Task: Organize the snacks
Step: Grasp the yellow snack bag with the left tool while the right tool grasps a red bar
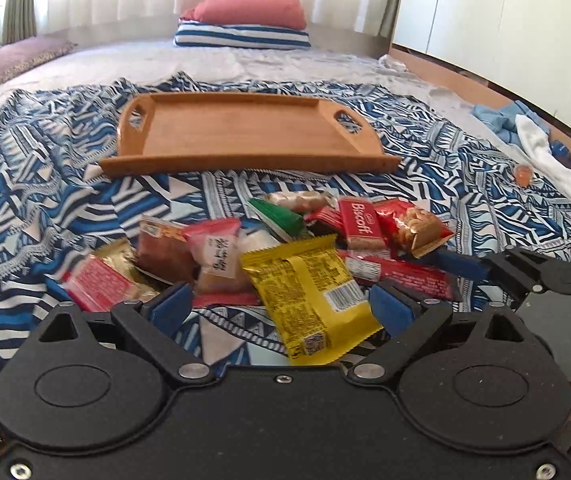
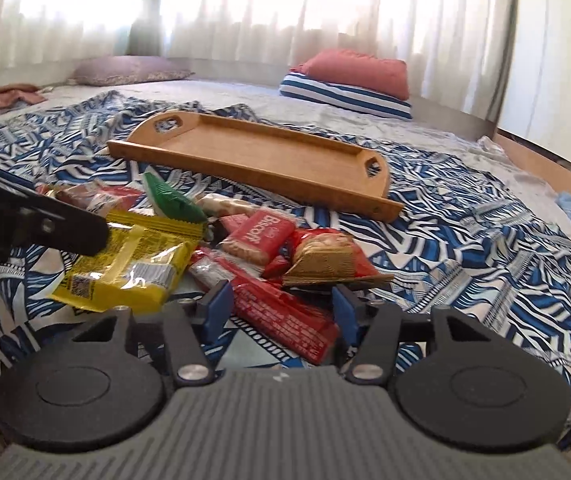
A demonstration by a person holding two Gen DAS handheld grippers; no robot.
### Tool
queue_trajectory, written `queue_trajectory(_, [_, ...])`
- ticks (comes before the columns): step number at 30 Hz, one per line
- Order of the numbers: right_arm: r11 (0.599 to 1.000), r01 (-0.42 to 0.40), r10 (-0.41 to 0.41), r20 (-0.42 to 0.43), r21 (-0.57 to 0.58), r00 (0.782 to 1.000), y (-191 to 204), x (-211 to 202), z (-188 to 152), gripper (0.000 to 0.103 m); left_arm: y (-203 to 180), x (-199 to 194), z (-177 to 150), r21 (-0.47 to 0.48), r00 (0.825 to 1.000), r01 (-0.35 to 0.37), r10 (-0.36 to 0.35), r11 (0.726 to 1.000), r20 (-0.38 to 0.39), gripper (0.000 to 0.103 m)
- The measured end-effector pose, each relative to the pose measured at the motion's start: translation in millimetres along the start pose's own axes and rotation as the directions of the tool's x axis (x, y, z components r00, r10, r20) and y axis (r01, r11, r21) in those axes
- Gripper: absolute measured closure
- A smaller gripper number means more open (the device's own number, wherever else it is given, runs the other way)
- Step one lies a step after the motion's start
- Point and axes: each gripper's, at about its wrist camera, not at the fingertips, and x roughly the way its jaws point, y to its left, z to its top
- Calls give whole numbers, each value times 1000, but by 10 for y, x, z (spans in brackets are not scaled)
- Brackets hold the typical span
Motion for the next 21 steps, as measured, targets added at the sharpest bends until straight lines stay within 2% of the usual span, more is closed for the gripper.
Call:
queue_trajectory(4, [999,-48,48,-14,8,999,12,-48,-27,45,-36,153,15,-31,999,25,-27,999,-37,14])
queue_trajectory(10, [995,-75,76,-19,59,997,-39,-122,-45,49,-87,372,17,-85,993,58,-66,995,-97,24])
queue_trajectory(14, [995,-77,78,-23,55,997,0,-130,-53,51,-133,422,55,-80,994,37,-44,996,-98,39])
queue_trajectory(16, [994,-91,92,-20,64,996,17,-143,-50,52,-129,429,74,-81,994,33,-41,996,-102,41])
queue_trajectory(17, [993,-96,98,-20,71,995,30,-141,-42,54,-125,429,81,-78,994,30,-38,996,-104,47])
queue_trajectory(21, [988,-130,132,-18,85,991,91,-154,-28,57,-104,389,96,-59,994,11,-18,998,-104,52])
